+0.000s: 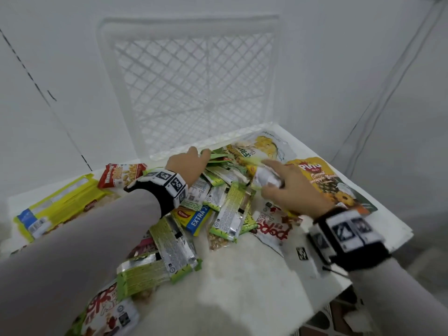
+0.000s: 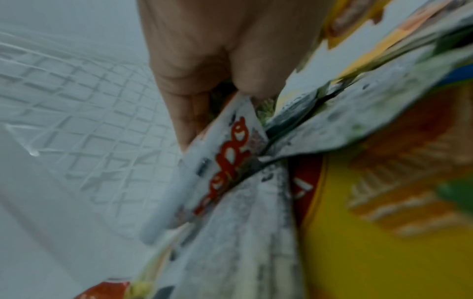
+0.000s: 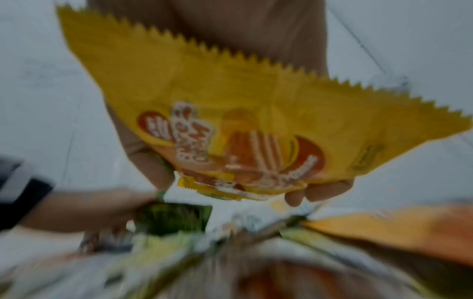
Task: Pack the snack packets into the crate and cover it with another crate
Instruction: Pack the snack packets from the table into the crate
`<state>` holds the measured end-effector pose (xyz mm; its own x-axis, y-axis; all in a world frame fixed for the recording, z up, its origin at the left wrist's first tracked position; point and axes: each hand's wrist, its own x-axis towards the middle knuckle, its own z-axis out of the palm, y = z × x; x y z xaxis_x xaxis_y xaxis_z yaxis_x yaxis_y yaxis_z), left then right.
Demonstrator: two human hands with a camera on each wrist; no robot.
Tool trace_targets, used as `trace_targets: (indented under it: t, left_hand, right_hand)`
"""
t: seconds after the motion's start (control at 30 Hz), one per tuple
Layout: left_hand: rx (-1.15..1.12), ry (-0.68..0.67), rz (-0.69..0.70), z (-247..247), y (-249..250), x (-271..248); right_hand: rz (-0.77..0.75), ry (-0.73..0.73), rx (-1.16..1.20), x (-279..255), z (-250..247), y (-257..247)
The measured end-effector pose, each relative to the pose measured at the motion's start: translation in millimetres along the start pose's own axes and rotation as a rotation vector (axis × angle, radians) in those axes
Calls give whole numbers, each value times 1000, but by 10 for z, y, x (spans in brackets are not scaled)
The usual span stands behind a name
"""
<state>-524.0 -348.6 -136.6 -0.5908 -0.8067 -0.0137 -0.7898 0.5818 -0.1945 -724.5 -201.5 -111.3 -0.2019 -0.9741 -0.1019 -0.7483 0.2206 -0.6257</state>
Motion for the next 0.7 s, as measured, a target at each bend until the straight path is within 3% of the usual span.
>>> trace_targets:
  t: [0.13,0.27,0.4,0.53,0.7]
  left_hand:
    - [9,60,7,-135,-43,-44]
    - [-26,165,-60,-240,46,-88]
    - [-296,252,-86,-322,259,-159]
    - [-744,-117,-129,-315,549,-244]
    - [-1149,-310,-310,-283,526,-297]
  right_hand:
    - [174,-28,-360,-265,344,189]
    - [219,-152,-410,-266,445,220]
    - [231,-139,-427,-267,467,206]
    - [247,-79,-422,-254,449,165]
    - [297,-57,-430,-240,492,106]
